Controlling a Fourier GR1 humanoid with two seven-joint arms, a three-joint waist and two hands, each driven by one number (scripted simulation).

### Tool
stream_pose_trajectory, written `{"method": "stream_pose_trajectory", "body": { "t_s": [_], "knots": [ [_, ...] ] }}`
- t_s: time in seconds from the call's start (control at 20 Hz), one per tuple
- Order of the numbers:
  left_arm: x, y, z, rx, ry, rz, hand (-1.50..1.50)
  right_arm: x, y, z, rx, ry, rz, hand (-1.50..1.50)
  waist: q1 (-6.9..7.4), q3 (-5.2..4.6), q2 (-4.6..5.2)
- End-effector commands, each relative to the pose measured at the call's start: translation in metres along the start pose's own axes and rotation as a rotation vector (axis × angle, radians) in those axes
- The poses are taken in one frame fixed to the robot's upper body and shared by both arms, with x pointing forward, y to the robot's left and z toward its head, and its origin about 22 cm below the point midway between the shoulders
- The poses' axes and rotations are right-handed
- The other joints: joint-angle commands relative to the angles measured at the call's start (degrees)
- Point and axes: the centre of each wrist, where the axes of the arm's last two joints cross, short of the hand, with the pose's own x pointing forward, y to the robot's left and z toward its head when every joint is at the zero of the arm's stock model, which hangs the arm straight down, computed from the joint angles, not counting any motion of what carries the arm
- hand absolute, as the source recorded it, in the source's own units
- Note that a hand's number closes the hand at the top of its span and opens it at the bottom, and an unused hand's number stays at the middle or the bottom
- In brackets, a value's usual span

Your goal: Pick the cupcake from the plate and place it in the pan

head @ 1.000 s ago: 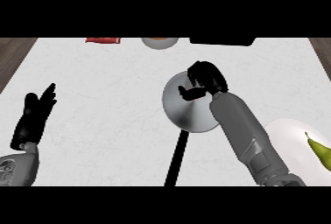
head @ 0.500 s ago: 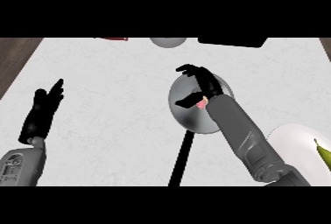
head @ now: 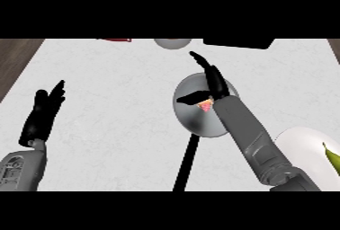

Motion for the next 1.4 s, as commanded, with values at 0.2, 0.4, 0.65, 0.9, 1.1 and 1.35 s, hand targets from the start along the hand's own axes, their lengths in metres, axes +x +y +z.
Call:
{"method": "stream_pose_trajectory", "body": {
  "t_s": [0.2,0.4,0.65,0.9,1.1,1.35],
  "knots": [
    [-0.019,0.014,0.016,0.059,0.041,0.014,0.00,0.009,-0.005,-0.008,-0.146,0.026,-0.109,-1.50,-3.98,-0.10,-1.05],
    [-0.022,0.028,0.021,0.073,0.050,0.025,0.00,-0.010,-0.084,-0.010,-0.210,0.052,-0.123,-1.50,-5.05,-0.11,-1.39],
    [-0.016,0.010,0.012,0.056,0.049,0.021,0.00,-0.029,-0.156,0.004,-0.253,0.045,-0.156,-1.50,-5.26,-0.09,-1.07],
    [-0.025,0.035,0.034,0.081,0.051,0.023,0.00,-0.060,-0.220,0.045,-0.231,0.055,-0.160,-1.50,-5.46,-0.10,-1.50],
    [-0.020,0.019,0.018,0.077,0.048,0.011,0.00,-0.073,-0.261,0.075,-0.207,0.041,-0.151,-1.50,-5.64,-0.10,-1.29],
    [-0.044,0.034,0.026,0.061,0.070,0.015,0.00,-0.073,-0.311,0.104,-0.162,0.039,-0.139,-1.50,-5.52,-0.11,-1.29]
  ]
}}
